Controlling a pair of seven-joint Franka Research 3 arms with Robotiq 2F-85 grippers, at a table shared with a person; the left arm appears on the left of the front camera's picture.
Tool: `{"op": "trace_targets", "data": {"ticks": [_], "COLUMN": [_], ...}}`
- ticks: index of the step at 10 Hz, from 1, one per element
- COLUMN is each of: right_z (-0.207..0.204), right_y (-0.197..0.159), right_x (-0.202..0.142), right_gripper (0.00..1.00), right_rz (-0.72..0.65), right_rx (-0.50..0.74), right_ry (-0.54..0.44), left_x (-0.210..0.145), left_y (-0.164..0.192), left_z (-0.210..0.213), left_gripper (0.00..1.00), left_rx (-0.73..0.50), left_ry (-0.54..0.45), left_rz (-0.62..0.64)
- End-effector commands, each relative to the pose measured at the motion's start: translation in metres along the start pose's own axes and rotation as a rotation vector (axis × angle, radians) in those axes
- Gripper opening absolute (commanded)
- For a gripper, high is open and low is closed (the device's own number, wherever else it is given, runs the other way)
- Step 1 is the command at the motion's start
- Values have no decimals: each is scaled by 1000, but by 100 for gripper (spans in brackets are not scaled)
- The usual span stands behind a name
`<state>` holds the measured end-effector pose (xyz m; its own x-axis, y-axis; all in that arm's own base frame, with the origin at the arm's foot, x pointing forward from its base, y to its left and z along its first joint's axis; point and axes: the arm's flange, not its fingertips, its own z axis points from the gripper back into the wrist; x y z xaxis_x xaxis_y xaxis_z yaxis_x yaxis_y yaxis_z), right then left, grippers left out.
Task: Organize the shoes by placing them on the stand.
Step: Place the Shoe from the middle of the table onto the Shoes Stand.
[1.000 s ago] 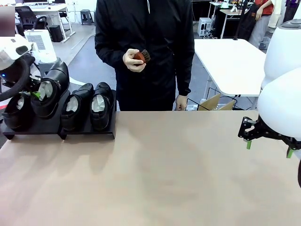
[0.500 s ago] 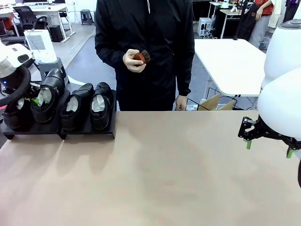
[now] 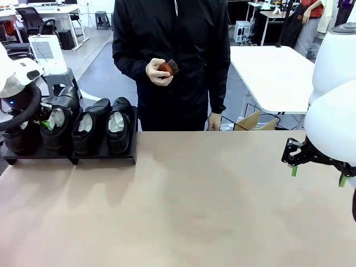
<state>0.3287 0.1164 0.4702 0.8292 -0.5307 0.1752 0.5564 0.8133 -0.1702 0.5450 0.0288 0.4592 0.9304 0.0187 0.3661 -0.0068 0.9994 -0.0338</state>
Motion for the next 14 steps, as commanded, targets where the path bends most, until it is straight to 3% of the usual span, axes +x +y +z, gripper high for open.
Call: {"op": "trace_targets", "data": {"ticks": [1, 9, 14], "right_z": [3, 3, 3], "right_y": [-1, -1, -1], "right_x": [4, 4, 4], "right_gripper": [100, 100, 100], "right_rz": [14, 14, 14], "right_rx": [-1, -1, -1], "right_ry": [-2, -2, -2], "left_x": [1, -5, -5], "left_y": [-3, -4, -11], "left_z": [0, -19, -5], "left_gripper": [0, 0, 95], "left_rx": [24, 67, 109], "left_ry": [-18, 2, -43], "left_rz": [32, 35, 18]}}
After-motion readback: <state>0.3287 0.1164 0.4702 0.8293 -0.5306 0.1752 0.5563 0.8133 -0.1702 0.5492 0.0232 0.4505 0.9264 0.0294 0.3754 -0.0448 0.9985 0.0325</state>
